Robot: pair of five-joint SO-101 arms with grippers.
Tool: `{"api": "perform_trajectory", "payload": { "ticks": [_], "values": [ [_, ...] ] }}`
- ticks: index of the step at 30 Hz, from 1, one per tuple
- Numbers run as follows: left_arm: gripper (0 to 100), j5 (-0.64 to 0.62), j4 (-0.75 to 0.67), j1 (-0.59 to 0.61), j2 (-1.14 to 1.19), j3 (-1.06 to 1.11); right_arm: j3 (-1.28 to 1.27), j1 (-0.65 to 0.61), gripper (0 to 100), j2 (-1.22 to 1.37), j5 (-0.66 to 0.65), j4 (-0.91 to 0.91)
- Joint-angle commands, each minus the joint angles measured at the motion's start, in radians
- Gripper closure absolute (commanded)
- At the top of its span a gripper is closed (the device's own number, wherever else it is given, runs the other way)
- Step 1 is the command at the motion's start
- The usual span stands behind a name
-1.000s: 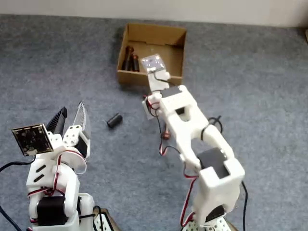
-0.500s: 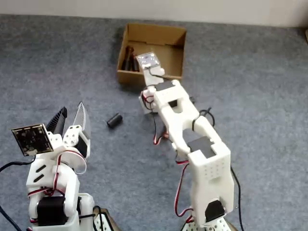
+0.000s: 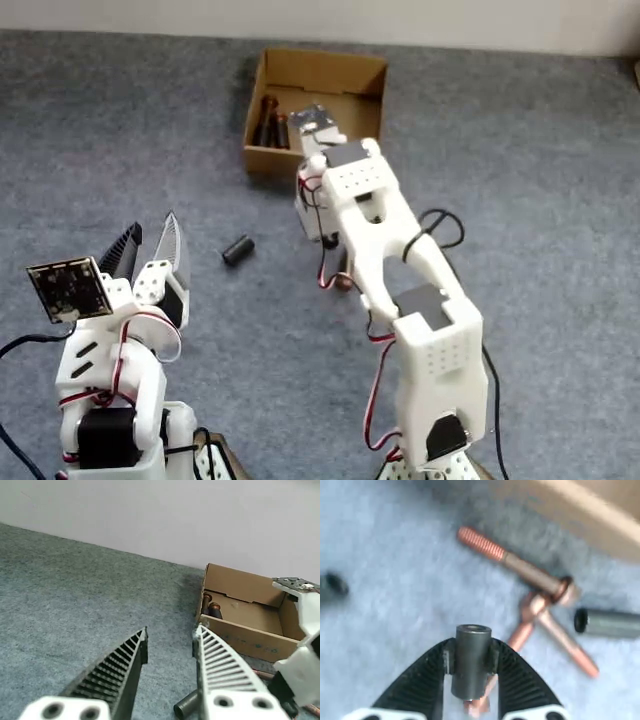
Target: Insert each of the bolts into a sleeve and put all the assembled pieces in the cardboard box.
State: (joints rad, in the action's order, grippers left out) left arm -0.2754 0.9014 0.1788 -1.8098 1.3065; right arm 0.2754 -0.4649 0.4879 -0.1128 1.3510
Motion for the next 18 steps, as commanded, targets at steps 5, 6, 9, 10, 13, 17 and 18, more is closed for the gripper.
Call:
{"api": "perform_trajectory", "payload": {
  "ticks": [5, 6, 9, 10, 13, 17, 18],
  "values": [
    [84, -0.003, -0.020, -0.021, -0.002, -0.004, 0.031, -0.082, 99.4, -0.091, -0.107, 0.189],
    [84, -0.003, -0.020, -0.021, -0.002, -0.004, 0.022, -0.101, 99.4, -0.087, -0.115, 0.193],
    [84, -0.003, -0.020, -0.021, -0.002, -0.002, -0.038, -0.148, 99.4, -0.071, -0.120, 0.165],
    [84, -0.003, -0.020, -0.021, -0.002, -0.002, -0.050, -0.159, 99.4, -0.064, -0.120, 0.148],
    [84, -0.003, -0.020, -0.021, -0.002, -0.002, -0.076, -0.170, 99.3, -0.038, -0.120, 0.094],
    [84, -0.003, -0.018, -0.019, -0.002, -0.002, -0.077, -0.170, 98.0, 0.025, -0.117, 0.091],
    [84, -0.003, -0.018, -0.019, -0.002, -0.002, -0.081, -0.170, 96.1, 0.036, -0.115, 0.091]
  ]
}}
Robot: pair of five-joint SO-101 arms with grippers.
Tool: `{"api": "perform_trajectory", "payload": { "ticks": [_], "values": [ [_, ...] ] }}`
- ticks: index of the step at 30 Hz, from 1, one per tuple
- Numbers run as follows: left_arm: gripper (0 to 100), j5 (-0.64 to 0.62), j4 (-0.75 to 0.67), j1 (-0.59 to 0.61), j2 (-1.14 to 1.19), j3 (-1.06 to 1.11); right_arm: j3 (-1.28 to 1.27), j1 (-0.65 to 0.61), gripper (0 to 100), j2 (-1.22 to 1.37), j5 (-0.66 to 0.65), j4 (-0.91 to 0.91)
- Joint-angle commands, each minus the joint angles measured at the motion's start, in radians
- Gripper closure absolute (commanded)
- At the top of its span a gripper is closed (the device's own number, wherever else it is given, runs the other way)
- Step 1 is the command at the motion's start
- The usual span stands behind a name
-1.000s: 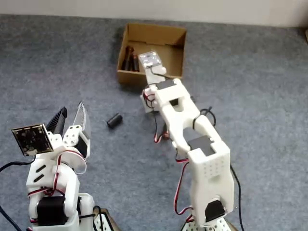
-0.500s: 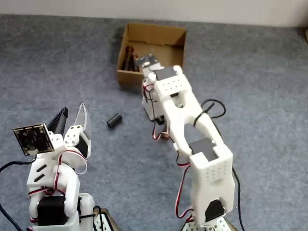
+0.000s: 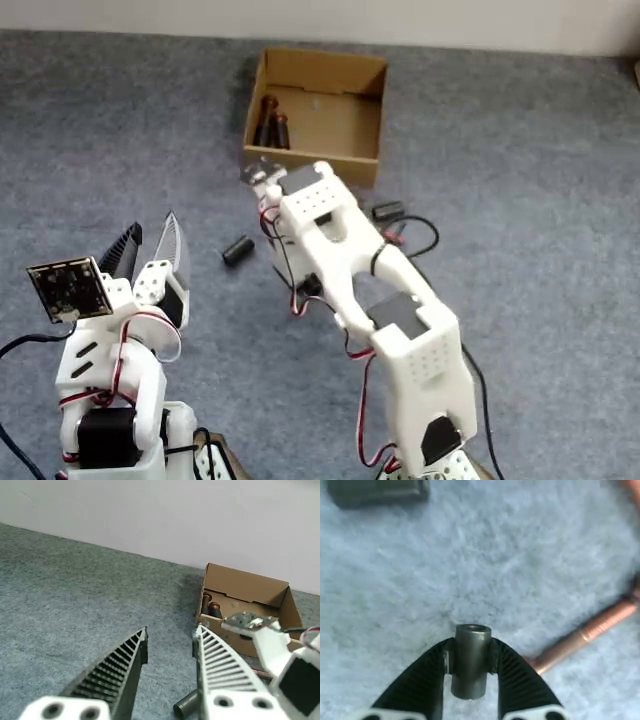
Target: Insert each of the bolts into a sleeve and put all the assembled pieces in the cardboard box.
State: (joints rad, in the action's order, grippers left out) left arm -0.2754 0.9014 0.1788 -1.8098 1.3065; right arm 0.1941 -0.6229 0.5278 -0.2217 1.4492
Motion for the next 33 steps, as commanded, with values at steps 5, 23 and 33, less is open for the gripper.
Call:
{"api": "perform_trajectory", "payload": {
  "ticks": [5, 23, 33],
  "values": [
    [84, -0.003, -0.018, -0.019, -0.002, -0.002, -0.001, -0.012, 87.7, 0.008, -0.009, 0.036],
    [84, -0.003, -0.018, -0.019, -0.002, -0.002, -0.002, -0.008, 91.5, 0.015, -0.068, 0.108],
    [84, -0.003, -0.018, -0.019, -0.002, -0.002, -0.094, -0.008, 93.0, 0.013, -0.068, -0.021]
  ]
}}
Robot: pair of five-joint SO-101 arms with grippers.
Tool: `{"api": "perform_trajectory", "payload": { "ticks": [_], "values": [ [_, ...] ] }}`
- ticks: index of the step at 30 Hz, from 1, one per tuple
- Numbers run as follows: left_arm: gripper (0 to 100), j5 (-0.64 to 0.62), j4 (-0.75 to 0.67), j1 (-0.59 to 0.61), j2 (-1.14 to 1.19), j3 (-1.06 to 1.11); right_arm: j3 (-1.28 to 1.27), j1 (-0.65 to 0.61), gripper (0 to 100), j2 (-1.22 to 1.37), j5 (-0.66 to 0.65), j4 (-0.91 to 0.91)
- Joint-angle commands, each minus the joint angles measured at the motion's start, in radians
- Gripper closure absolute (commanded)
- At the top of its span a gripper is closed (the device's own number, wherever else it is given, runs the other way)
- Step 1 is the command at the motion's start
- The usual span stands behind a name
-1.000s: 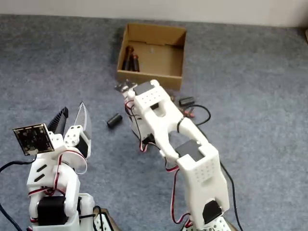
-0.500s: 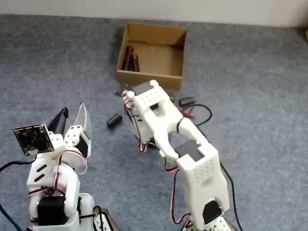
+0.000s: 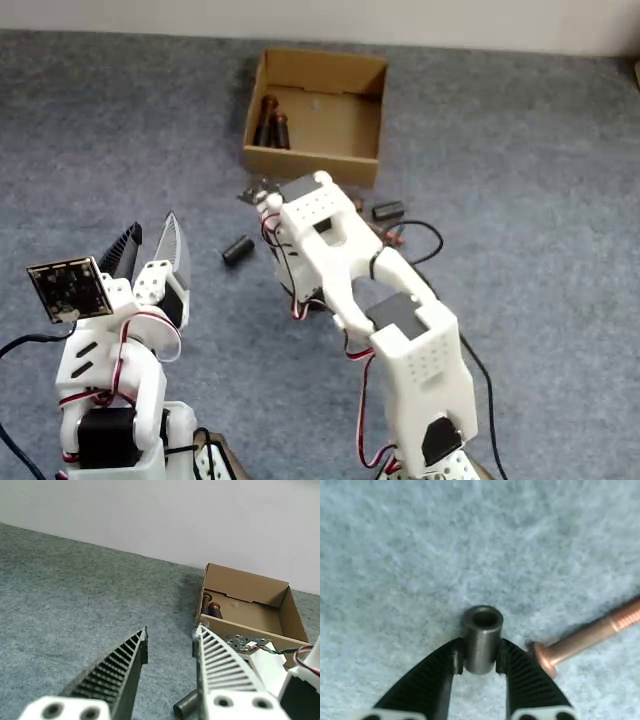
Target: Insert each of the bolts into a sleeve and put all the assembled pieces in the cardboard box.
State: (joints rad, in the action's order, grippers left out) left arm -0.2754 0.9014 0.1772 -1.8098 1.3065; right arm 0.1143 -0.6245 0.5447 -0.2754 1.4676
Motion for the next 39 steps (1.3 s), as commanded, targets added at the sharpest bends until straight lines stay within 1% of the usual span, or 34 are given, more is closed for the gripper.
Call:
{"api": "perform_trajectory", "payload": {
  "ticks": [1, 9, 10, 12, 14, 19, 26, 31, 33, 37, 39],
  "values": [
    [84, -0.002, -0.018, -0.018, -0.002, -0.002, -0.016, -0.007, 93.0, -0.004, -0.014, -0.048],
    [84, -0.002, -0.020, -0.018, -0.002, -0.002, -0.031, -0.007, 93.3, -0.004, -0.006, -0.084],
    [84, -0.002, -0.020, -0.018, -0.002, -0.002, -0.051, -0.007, 94.2, -0.008, 0.005, -0.102],
    [84, -0.002, -0.020, -0.018, -0.002, -0.002, -0.076, -0.007, 99.3, -0.015, 0.014, -0.119],
    [84, -0.002, -0.020, -0.018, -0.002, -0.002, -0.085, -0.002, 99.0, -0.047, 0.014, -0.110],
    [84, -0.002, -0.023, -0.018, -0.002, -0.002, -0.139, 0.036, 99.3, -0.274, 0.018, -0.091],
    [84, -0.002, -0.023, -0.019, -0.002, -0.002, -0.295, 0.130, 99.3, -0.667, 0.178, -0.101],
    [84, -0.002, -0.023, -0.021, -0.002, -0.002, -0.464, 0.219, 99.3, -0.888, 0.259, -0.177],
    [84, 0.037, -0.023, -0.054, -0.001, -0.004, -0.542, 0.259, 99.3, -0.963, 0.292, -0.222],
    [84, 0.158, -0.017, -0.185, -0.001, -0.004, -0.719, 0.357, 99.3, -1.098, 0.381, -0.369],
    [84, 0.180, -0.017, -0.208, 0.001, -0.007, -0.808, 0.414, 99.3, -1.142, 0.413, -0.460]
  ]
}}
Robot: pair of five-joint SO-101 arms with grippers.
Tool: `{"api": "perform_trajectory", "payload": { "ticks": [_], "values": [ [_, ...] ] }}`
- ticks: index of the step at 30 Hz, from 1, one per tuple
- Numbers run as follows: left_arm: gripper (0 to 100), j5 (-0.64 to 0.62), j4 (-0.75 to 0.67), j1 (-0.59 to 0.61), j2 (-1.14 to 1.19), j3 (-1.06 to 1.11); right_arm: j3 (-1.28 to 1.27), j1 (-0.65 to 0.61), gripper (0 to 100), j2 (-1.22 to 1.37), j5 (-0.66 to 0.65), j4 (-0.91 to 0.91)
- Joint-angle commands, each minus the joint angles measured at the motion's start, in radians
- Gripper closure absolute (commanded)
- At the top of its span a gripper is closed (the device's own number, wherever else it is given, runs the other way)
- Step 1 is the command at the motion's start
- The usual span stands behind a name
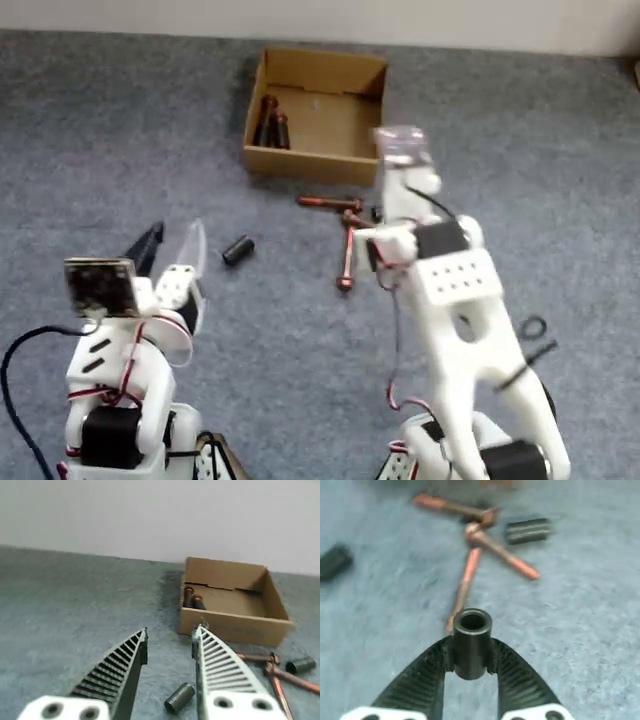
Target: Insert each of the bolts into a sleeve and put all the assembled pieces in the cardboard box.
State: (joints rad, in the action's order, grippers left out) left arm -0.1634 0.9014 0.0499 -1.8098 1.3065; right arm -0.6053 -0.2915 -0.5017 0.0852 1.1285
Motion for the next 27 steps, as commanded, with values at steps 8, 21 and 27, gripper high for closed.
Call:
{"api": "perform_trajectory", "payload": {
  "ticks": [8, 21, 27],
  "values": [
    [83, 0.130, -0.017, -0.162, 0.325, -0.151, -0.314, 0.263, 99.3, -0.154, 0.063, -0.381],
    [77, 0.127, -0.025, -0.378, 1.147, -0.542, -0.320, 0.440, 99.3, -0.154, 0.161, -0.453],
    [77, 0.114, -0.025, -0.447, 1.484, -0.743, -0.320, 0.440, 99.3, -0.154, 0.161, -0.453]
  ]
}}
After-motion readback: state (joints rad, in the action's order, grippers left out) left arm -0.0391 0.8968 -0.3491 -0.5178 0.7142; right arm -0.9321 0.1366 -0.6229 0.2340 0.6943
